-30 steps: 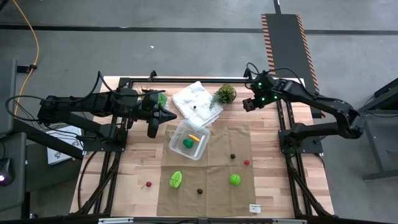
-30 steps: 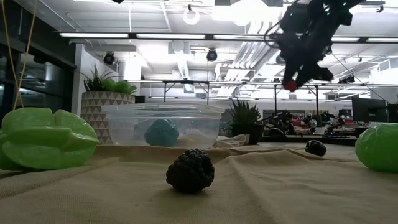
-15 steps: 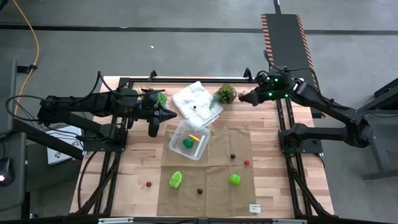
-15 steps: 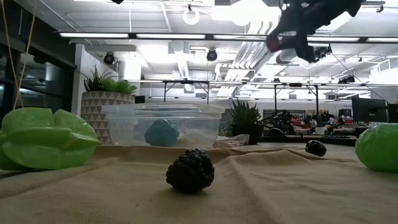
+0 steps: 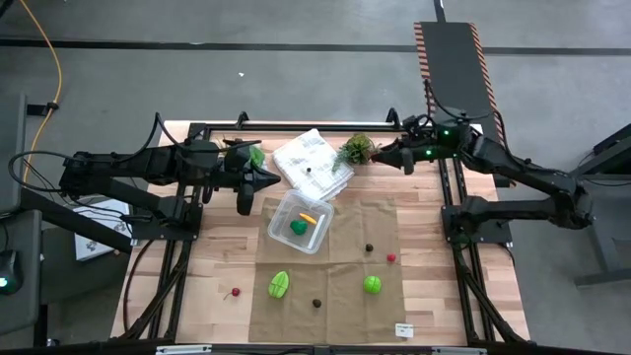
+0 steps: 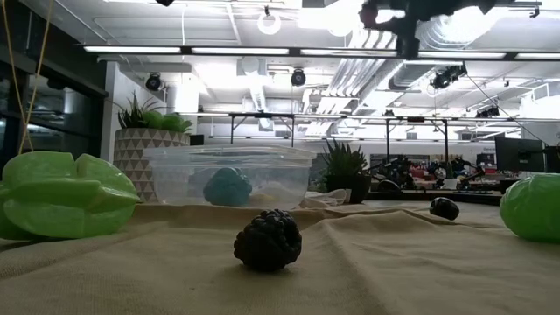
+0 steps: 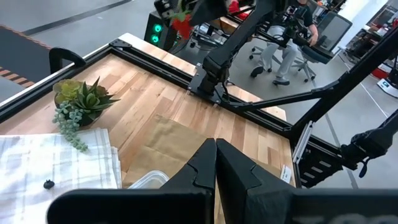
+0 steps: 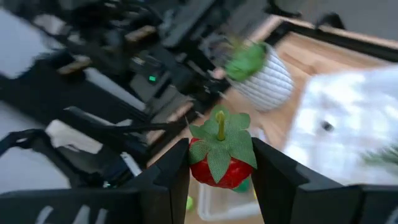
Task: Pick and placing Produce into tupperware
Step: Put the red strawberry into transparent bin
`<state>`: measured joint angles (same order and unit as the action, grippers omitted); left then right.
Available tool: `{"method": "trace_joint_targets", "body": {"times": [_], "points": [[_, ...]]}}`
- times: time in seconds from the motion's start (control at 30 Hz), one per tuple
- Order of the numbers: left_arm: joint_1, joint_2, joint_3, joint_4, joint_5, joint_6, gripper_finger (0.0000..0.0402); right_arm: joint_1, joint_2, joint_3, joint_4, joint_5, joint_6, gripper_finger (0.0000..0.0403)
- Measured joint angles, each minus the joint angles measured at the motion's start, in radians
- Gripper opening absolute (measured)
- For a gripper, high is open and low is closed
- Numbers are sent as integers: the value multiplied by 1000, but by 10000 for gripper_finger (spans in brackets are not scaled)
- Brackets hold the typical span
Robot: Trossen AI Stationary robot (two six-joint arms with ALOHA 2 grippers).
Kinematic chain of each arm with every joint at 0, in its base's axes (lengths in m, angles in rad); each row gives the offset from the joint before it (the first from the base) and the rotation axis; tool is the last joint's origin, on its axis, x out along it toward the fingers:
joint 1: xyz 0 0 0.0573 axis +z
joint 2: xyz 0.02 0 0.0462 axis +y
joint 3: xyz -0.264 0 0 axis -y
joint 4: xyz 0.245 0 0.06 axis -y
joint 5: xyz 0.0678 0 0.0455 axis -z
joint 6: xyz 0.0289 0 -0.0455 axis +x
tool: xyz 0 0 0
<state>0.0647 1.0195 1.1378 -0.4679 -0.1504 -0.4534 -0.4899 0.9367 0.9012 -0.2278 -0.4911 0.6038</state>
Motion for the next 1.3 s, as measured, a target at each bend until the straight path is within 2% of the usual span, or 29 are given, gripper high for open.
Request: {"method": "trace_joint_targets", "body": {"times": [0.43, 0.73, 0.9, 1.07, 1.3], "points": [[0, 0, 0, -1, 0, 1, 1, 88, 0, 0, 344, -11, 27, 127], [0, 0, 0, -1, 0, 16, 1, 87, 10, 18, 455, 29, -7, 127], [0, -2, 0, 1, -1, 28, 1, 99, 59, 128, 410, 48, -91, 127], [1, -4, 0, 1, 0, 30, 1, 129, 121, 292, 169, 152, -255, 127], [1, -9, 0, -1, 11, 30, 1, 145, 202, 519, -92, 203, -356, 127]]}}
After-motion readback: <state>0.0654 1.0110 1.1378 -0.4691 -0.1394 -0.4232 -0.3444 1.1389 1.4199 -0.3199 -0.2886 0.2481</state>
